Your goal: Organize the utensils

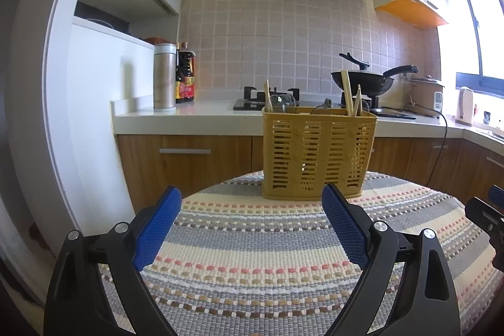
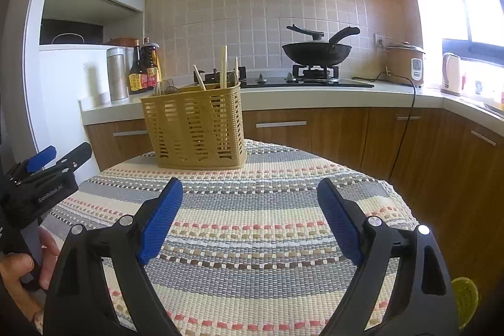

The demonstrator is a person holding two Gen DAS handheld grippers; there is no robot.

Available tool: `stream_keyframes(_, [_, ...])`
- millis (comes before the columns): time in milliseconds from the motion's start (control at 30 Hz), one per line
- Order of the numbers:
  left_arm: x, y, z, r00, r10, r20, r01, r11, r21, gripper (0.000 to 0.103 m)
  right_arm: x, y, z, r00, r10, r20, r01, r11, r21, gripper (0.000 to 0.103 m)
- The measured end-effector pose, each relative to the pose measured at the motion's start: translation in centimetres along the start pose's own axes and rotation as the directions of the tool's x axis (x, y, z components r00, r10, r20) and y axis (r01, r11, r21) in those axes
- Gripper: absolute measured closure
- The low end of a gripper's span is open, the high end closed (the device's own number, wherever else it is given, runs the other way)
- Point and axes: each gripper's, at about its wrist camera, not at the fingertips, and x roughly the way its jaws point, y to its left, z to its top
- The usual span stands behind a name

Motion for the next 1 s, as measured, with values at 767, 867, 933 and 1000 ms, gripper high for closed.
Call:
stream_keyframes(767, [0.22, 0.02, -0.09, 0.999, -0.04, -0.026, 0.04, 0.999, 0.0, 0.008, 0.28, 0.11, -0.08, 1.0, 0.019, -0.018, -0.019, 1.0, -0.004, 0.02])
stream_keyframes(867, [0.33, 0.09, -0.1, 0.999, -0.044, -0.03, 0.044, 0.999, -0.003, 0.008, 0.33, 0.14, -0.08, 1.0, 0.019, -0.019, -0.019, 1.0, -0.005, 0.019])
stream_keyframes(933, [0.4, 0.08, -0.07, 0.998, -0.047, -0.031, 0.047, 0.999, -0.003, 0.008, 0.26, 0.19, -0.07, 1.0, 0.019, -0.015, -0.019, 1.0, -0.008, 0.02])
stream_keyframes(1000, [0.4, 0.1, -0.09, 0.998, -0.048, -0.033, 0.048, 0.999, -0.001, 0.008, 0.21, 0.19, -0.12, 1.0, 0.017, -0.013, -0.018, 1.0, -0.009, 0.02])
